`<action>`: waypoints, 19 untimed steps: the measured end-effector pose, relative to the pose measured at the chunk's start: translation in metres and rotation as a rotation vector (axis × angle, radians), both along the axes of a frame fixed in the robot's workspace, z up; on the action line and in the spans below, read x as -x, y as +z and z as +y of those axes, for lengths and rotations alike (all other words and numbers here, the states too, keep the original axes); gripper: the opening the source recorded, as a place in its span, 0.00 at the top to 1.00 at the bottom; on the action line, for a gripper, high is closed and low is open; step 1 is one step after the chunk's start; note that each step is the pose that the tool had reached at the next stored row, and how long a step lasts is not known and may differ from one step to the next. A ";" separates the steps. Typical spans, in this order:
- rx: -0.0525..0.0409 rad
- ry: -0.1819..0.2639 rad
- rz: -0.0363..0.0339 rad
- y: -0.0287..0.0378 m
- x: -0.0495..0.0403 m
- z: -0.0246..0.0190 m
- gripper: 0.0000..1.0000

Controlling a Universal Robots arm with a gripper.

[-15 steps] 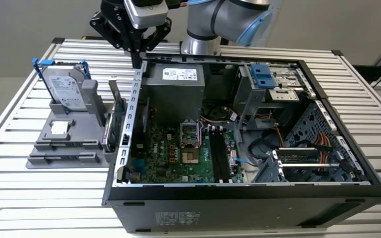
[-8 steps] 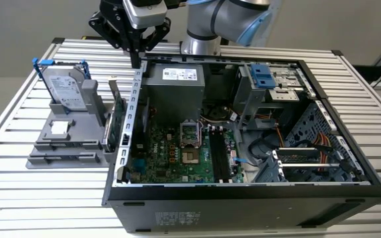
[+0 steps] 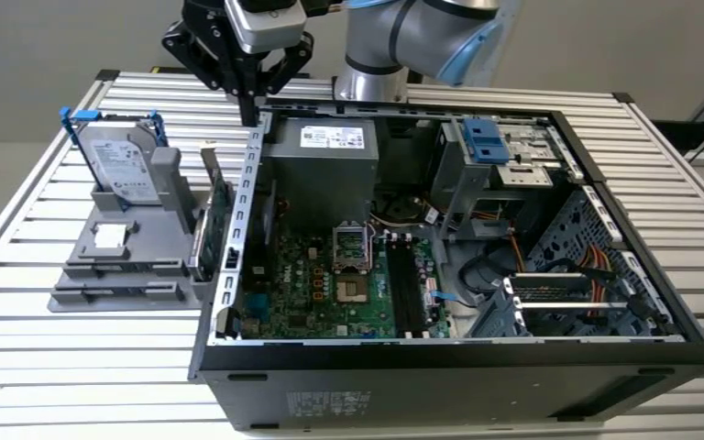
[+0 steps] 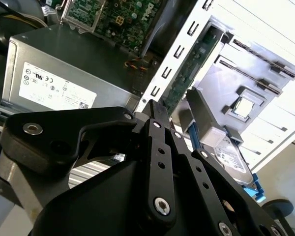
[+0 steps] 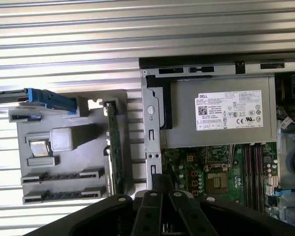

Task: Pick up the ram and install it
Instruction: 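Reach for the ram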

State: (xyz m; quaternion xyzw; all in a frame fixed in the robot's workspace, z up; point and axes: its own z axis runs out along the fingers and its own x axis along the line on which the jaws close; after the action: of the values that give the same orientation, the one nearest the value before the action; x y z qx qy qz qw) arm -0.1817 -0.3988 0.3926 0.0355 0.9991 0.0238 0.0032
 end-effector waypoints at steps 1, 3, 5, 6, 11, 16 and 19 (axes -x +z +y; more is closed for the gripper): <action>0.0000 0.000 0.0000 0.0000 0.0002 0.0000 1.00; 0.0000 0.000 0.0000 0.0000 0.0021 0.0000 1.00; 0.0000 0.000 0.0000 0.0000 0.0024 0.0000 1.00; 0.0000 0.000 0.0000 0.0000 0.0026 0.0000 1.00; 0.0001 0.000 0.0001 0.0000 0.0051 0.0000 1.00; 0.0000 0.000 0.0000 0.0000 0.0071 0.0000 1.00; 0.0000 0.000 0.0000 0.0000 0.0083 0.0000 1.00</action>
State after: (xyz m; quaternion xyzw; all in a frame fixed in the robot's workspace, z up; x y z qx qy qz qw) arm -0.1900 -0.3988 0.3926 0.0356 0.9991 0.0238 0.0032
